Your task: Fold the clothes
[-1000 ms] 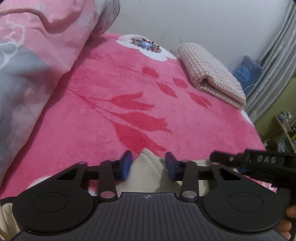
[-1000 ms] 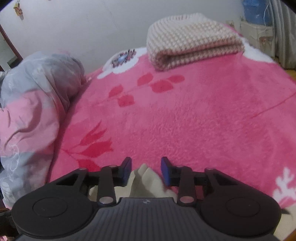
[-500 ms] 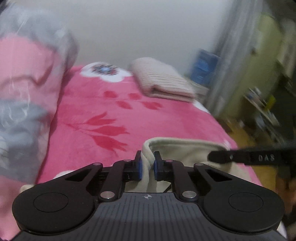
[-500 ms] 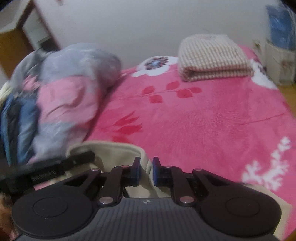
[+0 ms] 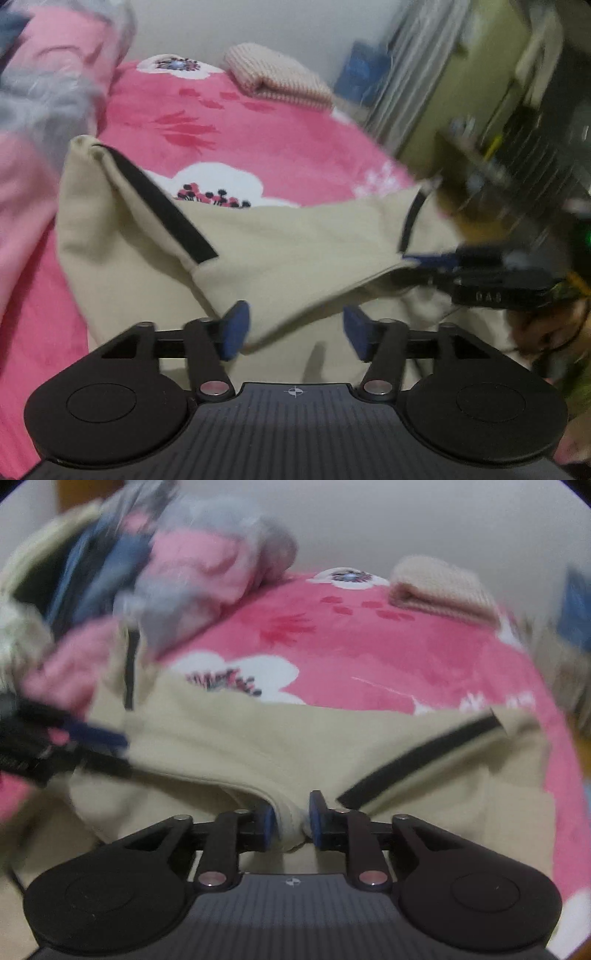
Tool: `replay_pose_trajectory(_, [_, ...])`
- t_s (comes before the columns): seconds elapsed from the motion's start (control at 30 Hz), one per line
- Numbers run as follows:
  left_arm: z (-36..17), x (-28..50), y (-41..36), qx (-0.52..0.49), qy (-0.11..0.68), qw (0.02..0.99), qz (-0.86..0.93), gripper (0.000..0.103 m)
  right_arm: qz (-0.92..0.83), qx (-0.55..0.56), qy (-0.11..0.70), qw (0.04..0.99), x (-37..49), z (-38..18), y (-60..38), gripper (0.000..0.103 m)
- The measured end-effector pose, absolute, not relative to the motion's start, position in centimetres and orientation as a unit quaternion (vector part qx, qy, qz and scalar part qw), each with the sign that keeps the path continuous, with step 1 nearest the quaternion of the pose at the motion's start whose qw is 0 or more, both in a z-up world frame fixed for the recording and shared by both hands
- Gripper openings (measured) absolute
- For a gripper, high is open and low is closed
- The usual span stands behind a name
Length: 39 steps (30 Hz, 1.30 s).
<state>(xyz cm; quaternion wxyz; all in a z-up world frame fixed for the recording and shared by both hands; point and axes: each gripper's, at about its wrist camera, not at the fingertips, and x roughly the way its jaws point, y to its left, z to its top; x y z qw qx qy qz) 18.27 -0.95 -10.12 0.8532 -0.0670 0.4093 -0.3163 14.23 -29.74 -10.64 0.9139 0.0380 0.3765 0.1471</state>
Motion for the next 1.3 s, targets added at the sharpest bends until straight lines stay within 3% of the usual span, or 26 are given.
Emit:
replay_pose_trajectory(0.27, [-12.2,23.1,3.5,-0.271,0.421,0.836,-0.225,0.065,0.075,0.386,0.357,0.848,15.9,-11.0,-39.3,0.041])
replay_pose_trajectory(0.37, [-14.4,24.7,3.1,-0.288,0.431,0.829,-0.209,0.064,0.059,0.436,0.383,0.812,17.7,-13.3,-39.9,0.041])
replay_pose_trajectory(0.53, [-15.1,25.4,2.3,-0.290,0.402,0.838,-0.227,0.059,0.080,0.430,0.407,0.802,19.9,-14.7,-38.3,0.035])
replay_pose_trajectory(0.63, [-15.2,25.4,2.4,-0.284,0.393,0.843,-0.234,0.047,0.089,0.410,0.405,0.813,20.6,-14.7,-37.6,0.023])
replay_pose_trajectory(0.7, [-15.3,25.8,2.3,-0.280,0.387,0.847,-0.233,0.027,0.090,0.390,0.397,0.826,20.6,-14.4,-37.2,0.020])
replay_pose_trajectory(0.8, [-15.7,26.7,2.2,-0.269,0.373,0.860,-0.221,0.018,0.085,0.359,0.375,0.851,21.1,-13.5,-36.7,0.018])
replay_pose_trajectory(1.03, [-16.9,28.8,2.0,-0.259,0.350,0.880,-0.192,0.019,0.061,0.331,0.355,0.872,23.0,-14.8,-36.1,0.017])
replay_pose_trajectory(1.2, [-16.0,27.8,3.4,-0.283,0.364,0.865,-0.199,0.030,0.070,0.368,0.351,0.858,22.0,-14.9,-37.2,0.024])
replay_pose_trajectory(1.3, [-14.5,25.9,4.1,-0.262,0.349,0.879,-0.193,0.032,0.060,0.333,0.342,0.877,20.3,-13.2,-37.4,0.026])
